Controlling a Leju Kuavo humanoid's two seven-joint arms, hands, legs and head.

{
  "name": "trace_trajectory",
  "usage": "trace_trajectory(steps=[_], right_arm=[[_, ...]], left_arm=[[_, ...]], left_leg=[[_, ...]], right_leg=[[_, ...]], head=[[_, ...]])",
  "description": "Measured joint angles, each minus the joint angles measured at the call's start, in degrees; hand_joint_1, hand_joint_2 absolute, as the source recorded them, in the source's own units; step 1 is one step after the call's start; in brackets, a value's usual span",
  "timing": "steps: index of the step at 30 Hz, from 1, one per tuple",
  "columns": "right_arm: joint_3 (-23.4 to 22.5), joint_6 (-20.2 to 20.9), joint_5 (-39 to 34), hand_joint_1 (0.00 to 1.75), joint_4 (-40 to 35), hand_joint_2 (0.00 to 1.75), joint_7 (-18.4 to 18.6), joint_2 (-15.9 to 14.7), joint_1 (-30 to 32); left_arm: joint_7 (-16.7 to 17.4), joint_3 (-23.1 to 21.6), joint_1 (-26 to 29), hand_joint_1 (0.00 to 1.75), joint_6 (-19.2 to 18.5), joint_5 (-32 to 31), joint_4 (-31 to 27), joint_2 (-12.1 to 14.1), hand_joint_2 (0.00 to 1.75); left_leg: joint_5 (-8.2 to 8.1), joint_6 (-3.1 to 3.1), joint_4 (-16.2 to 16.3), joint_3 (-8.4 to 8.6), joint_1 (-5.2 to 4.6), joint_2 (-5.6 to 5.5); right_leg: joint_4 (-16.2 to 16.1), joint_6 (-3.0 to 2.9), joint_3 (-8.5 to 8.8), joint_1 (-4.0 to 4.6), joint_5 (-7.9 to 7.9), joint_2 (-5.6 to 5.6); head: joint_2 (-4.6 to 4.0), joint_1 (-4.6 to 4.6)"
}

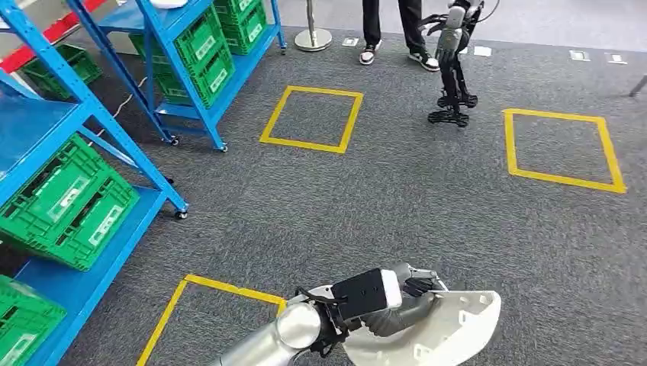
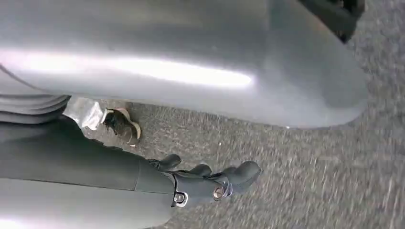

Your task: Take the parts from the cabinet and place them on the table.

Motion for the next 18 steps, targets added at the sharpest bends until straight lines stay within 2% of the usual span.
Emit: trace_trajectory(steps=[1, 2, 3, 4, 5, 6, 7, 8, 9, 10, 11, 12, 13, 14, 16, 17, 18], right_arm=[[0.0, 0.0, 0.0, 0.0, 0.0, 0.0, 0.0, 0.0, 0.0], [0.0, 0.0, 0.1, 0.0, 0.0, 0.0, 0.0, 0.0, -0.1], [0.0, 0.0, 0.1, 0.0, 0.0, 0.0, 0.0, 0.0, -0.1], [0.0, 0.0, 0.2, 0.0, 0.0, 0.0, 0.0, 0.0, -0.1], [0.0, 0.0, 0.2, 0.0, 0.0, 0.0, 0.0, 0.1, -0.2], [0.0, 0.0, 0.3, 0.0, 0.0, 0.0, 0.0, 0.5, -0.1], [0.0, 0.0, 0.4, 0.0, 0.1, 0.0, 0.1, 0.8, -0.5], [0.0, 0.2, 0.5, 0.0, 0.2, 0.0, 0.2, 1.0, -0.8], [0.0, 0.3, 0.7, 0.0, 0.2, 0.0, 0.2, 1.2, -0.8], [0.0, 0.4, 0.9, 0.0, 0.2, 0.0, 0.4, 1.2, -0.6], [0.0, 0.4, 1.1, 0.0, 0.2, 0.0, 0.6, 1.3, -0.6], [0.0, 0.4, 1.2, 0.0, 0.2, 0.0, 0.8, 1.1, -0.7], [0.0, 0.4, 1.3, 0.0, 0.2, 0.0, 0.9, 0.9, -0.9], [0.0, 0.4, 1.3, 0.0, 0.2, 0.0, 0.9, 0.8, -1.2], [0.0, 0.3, 1.2, 0.0, 0.2, 0.0, 0.9, 0.2, -1.5], [0.0, 0.2, 1.2, 0.0, 0.2, 0.0, 0.9, 0.0, -1.5], [0.0, 0.2, 1.1, 0.0, 0.2, 0.0, 0.8, -0.2, -1.4]], left_arm=[[0.0, 0.0, 0.0, 1.75, 0.0, 0.0, 0.1, 0.0, 1.75], [0.0, -0.1, 0.0, 1.75, 0.0, 0.0, 0.2, 0.0, 1.75], [0.0, -0.2, -0.1, 1.75, 0.0, 0.0, 0.2, 0.0, 1.75], [0.0, -0.3, -0.1, 1.75, 0.0, 0.0, 0.1, 0.0, 1.75], [0.0, -0.3, -0.2, 1.75, 0.0, 0.1, 0.1, -0.1, 1.75], [0.0, -0.3, -0.2, 1.75, 0.0, 0.1, 0.0, -0.1, 1.75], [0.0, -0.4, -0.4, 1.75, 0.0, 0.2, 0.1, -0.1, 1.75], [0.0, -0.4, -0.5, 1.75, 0.0, 0.2, 0.1, -0.2, 1.75], [0.0, -0.5, -0.6, 1.75, 0.0, 0.2, 0.1, -0.2, 1.75], [0.0, -0.7, -0.7, 1.75, 0.0, 0.2, 0.1, -0.4, 1.75], [-0.1, -0.9, -0.8, 1.75, 0.0, 0.2, 0.1, -0.6, 1.75], [-0.2, -0.9, -1.0, 1.75, 0.0, 0.4, 0.2, -0.5, 1.75], [-0.3, -1.0, -1.2, 1.75, 0.1, 0.5, 0.3, -0.5, 1.75], [-0.3, -1.0, -1.3, 1.75, 0.2, 0.6, 0.5, -0.5, 1.75], [-0.4, -1.2, -1.3, 1.75, 0.2, 0.9, 0.8, -0.5, 1.75], [-0.4, -1.2, -1.3, 1.75, 0.0, 1.0, 1.0, -0.5, 1.75], [-0.5, -1.2, -1.3, 1.75, -0.1, 1.0, 1.1, -0.5, 1.75]], left_leg=[[-0.49, 0.97, 3.8, -2.4, -1.06, -0.37], [0.52, 1.99, 4.4, -3.45, -2.34, -0.72], [2.88, 3.27, 2.3, -3.19, -3.67, -1.16], [6.14, 4.75, -1.7, -1.86, -4.89, -1.77], [10.08, 6.67, -7.1, 0.11, -6.29, -3.11], [13.56, 9.71, -11.4, 1.98, -5.95, -6.25], [14.04, 10.45, -12.6, 2.25, -6.52, -8.5], [14.5, 10.67, -13.4, 2.35, -6.56, -7.41], [14.62, 10.55, -13.9, 2.39, -6.74, -6.63], [14.63, 10.55, -15.1, 2.89, -6.72, -5.69], [15.15, 11.2, -18.5, 4.58, -6.11, -4.41], [15.33, 9.57, -22.0, 6.41, -5.36, -3.1], [16.24, 9.39, -23.2, 6.73, -4.94, -2.71], [16.48, 8.77, -23.5, 6.77, -4.63, -1.59], [15.99, 7.07, -23.1, 6.42, -3.91, 0.6], [15.69, 6.37, -22.6, 6.16, -3.49, 1.67], [15.25, 5.66, -21.8, 5.84, -3.03, 2.62]], right_leg=[[0.0, -0.3, 0.08, 0.62, 0.02, 0.83], [-0.1, -0.6, 0.23, 1.05, 0.03, 1.76], [0.0, -0.92, 0.48, 1.49, -0.03, 2.75], [0.0, -1.28, 0.94, 1.89, -0.11, 3.75], [-0.1, -1.49, 1.58, 2.17, -0.22, 4.68], [-0.4, -1.66, 1.9, 1.97, -0.23, 5.22], [-0.2, -1.33, 1.59, 1.51, -0.22, 6.08], [-0.6, -0.64, 1.26, 0.49, 0.16, 6.97], [-1.0, -0.26, 1.08, 0.36, 0.41, 7.79], [-1.8, -0.09, 1.15, 0.37, 0.9, 8.42], [-2.8, -0.16, 1.41, 1.14, 1.68, 8.83], [-2.1, -0.95, 1.06, 1.66, 1.37, 5.26], [-0.3, -0.54, 0.13, 1.88, -0.73, 2.05], [3.3, 0.26, -1.51, 1.78, -3.05, 0.7], [10.1, 1.58, -4.65, 1.0, -6.03, -0.2], [11.1, 2.28, -5.04, 0.54, -6.02, -0.47], [9.7, 3.13, -4.17, 0.02, -4.93, -0.76]], head=[[0.0, 0.07], [0.0, 0.02], [0.0, 0.02], [-0.02, 0.02], [-0.02, 0.09], [-0.02, 0.42], [0.0, 1.21], [-0.02, 0.48], [-0.02, -0.28], [-0.02, -0.37], [0.0, -0.5], [0.0, -0.47], [0.0, 0.2], [-0.02, 0.2], [-0.02, 0.24], [-0.02, 0.22], [-0.02, 0.26]])
